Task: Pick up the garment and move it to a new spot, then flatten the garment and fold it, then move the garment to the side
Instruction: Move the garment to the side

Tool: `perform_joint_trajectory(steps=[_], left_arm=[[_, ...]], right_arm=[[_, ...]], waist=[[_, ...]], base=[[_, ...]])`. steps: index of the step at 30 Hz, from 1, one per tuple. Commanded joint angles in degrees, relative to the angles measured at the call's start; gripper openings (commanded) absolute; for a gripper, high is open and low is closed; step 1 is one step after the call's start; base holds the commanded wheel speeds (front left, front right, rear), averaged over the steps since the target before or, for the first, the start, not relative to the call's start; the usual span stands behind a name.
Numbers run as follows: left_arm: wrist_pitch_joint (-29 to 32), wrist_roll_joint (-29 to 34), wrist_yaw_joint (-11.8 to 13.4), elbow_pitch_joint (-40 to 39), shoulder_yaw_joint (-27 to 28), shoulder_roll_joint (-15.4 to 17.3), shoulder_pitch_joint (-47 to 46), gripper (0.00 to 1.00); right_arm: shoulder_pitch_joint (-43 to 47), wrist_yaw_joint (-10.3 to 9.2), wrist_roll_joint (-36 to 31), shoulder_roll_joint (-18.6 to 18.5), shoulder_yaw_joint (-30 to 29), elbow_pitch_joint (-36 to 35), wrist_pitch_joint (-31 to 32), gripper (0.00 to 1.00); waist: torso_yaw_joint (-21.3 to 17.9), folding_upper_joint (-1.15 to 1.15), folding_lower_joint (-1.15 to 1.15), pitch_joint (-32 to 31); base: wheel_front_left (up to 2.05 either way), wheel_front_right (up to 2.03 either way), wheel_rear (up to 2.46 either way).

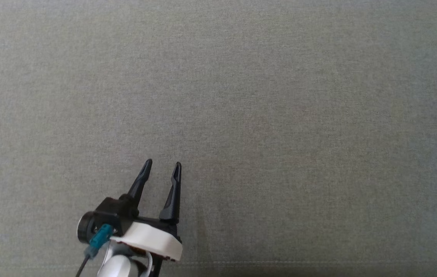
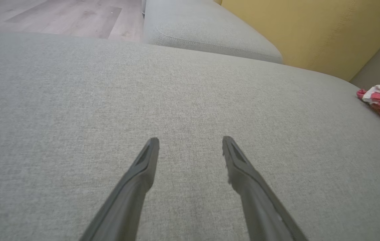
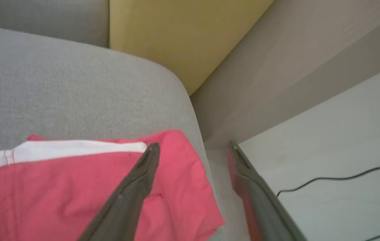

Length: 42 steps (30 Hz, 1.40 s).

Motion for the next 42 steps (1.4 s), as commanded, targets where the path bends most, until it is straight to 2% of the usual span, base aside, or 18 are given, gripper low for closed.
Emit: perform_joint_trajectory(steps=[1, 7, 11, 17, 18, 21, 27, 34, 42], left_arm=[[-0.3, 0.0, 0.4, -2.0, 2.2, 0.0, -0.8, 1.00], [-0.3, -0.9, 1.1, -3.3, 3.3, 0.0, -2.1, 1.00], [-0.3, -1.5, 1.5, -3.2, 4.9, 0.0, -1.0, 1.00], [-0.3, -1.6, 1.9, -2.3, 8.0, 0.0, 2.0, 1.00], [-0.3, -1.1, 1.7, -1.6, 8.8, 0.0, 3.0, 1.00], [-0.3, -0.7, 1.2, -0.5, 9.8, 0.0, 4.3, 1.00], [-0.3, -0.2, -0.5, 0.6, 12.3, 0.0, 6.2, 1.00], [-0.3, 0.8, -1.6, 1.4, 13.7, 0.0, 7.2, 1.00], [-0.3, 1.6, -1.8, 1.7, 14.6, 0.0, 7.2, 1.00]], right_arm=[[-0.4, -0.04, -1.4, -1.3, -0.7, -1.3, -2.2, 1.00], [-0.6, -0.04, -5.1, 6.2, -5.5, -3.2, -15.3, 1.00], [3.8, -0.04, -3.8, 11.8, -7.4, -7.6, -21.4, 1.00], [16.8, -0.04, 1.1, 19.7, -7.0, -21.3, -24.3, 1.00], [22.7, -0.04, 1.6, 22.6, -7.6, -26.8, -24.8, 1.00], [31.9, -0.04, 2.0, 27.2, -7.7, -34.1, -25.4, 1.00], [44.9, -0.04, 0.9, 36.8, -9.0, -40.1, -29.9, 1.00], [50.8, -0.04, -0.2, 39.9, -5.7, -37.6, -35.9, 1.00], [52.9, -0.04, 2.0, 40.4, -2.3, -34.9, -38.1, 1.00]], waist=[[-0.3, 0.00, -0.01, -0.1], [-1.6, 0.00, -0.01, -2.4], [-2.2, 0.00, -0.01, -6.3], [-2.4, 0.00, -0.01, -11.7], [-2.0, 0.00, -0.01, -13.5], [-1.3, 0.00, -0.01, -15.5], [-0.7, 0.00, -0.01, -18.2], [-0.8, 0.00, -0.01, -19.2], [-0.4, 0.00, -0.01, -19.6]], base=[[0.00, 0.00, 0.00], [0.00, 0.00, 0.00], [0.00, 0.00, 0.00], [0.00, 0.00, 0.00], [0.00, 0.00, 0.00], [0.00, 0.00, 0.00], [0.00, 0.00, 0.00], [0.00, 0.00, 0.00], [0.00, 0.00, 0.00]])
